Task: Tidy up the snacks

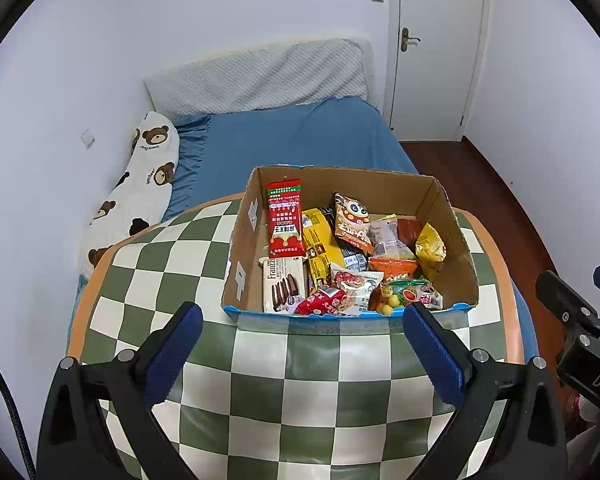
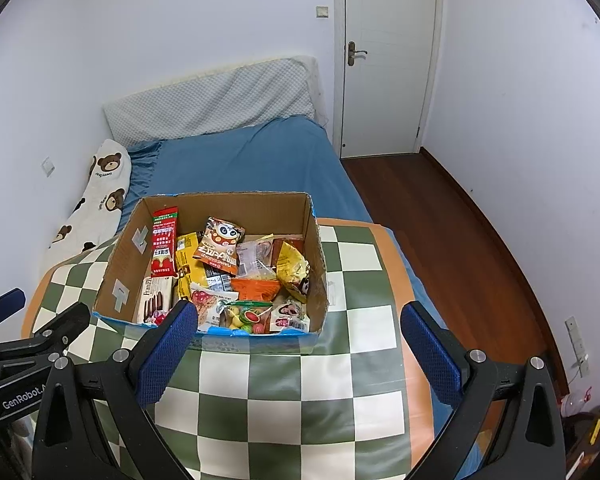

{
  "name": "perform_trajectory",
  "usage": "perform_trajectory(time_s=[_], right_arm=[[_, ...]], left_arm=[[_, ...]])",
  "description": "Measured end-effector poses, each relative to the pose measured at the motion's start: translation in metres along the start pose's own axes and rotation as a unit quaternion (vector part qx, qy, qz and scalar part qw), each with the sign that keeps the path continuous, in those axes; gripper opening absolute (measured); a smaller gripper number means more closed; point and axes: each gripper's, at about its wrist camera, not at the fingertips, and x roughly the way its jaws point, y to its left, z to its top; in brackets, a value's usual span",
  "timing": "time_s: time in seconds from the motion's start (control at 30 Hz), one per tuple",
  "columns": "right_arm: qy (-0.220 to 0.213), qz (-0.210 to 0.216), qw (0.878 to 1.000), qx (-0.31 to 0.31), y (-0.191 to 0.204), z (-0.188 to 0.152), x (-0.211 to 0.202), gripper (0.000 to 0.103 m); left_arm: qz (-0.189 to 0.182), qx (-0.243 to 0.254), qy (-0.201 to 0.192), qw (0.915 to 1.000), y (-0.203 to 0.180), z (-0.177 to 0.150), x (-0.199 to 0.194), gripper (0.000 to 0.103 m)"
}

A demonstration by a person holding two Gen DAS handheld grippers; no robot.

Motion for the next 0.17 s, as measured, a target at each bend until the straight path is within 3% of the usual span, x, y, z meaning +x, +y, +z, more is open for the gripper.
perform_trajectory(time_s=[0.17], right_arm=[[-0.001,-0.001,1.0,-0.001,0.0007,0.0004,0.0013,0.103]], left_arm=[[0.002,-0.002,-0.002,1.0,0.0006,0.0011,-0.0016,0.103]])
